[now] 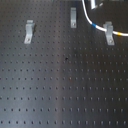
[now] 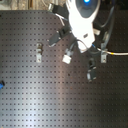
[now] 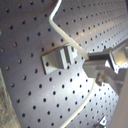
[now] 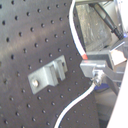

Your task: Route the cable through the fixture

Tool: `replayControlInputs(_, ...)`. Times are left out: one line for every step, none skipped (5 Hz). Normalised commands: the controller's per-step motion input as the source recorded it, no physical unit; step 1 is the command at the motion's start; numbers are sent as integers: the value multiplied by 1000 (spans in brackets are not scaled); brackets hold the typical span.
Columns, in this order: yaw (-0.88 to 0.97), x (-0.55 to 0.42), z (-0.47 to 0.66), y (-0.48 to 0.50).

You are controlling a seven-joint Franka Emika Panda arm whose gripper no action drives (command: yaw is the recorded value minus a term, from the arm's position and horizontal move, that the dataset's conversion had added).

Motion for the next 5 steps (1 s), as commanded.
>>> replayControlInputs(466,-249,385,205)
replayControlInputs(440,-156,406,337)
replayControlInputs(434,-66,420,323)
replayControlInputs(520,1,308,34)
replayControlInputs(0,-85,78,-193)
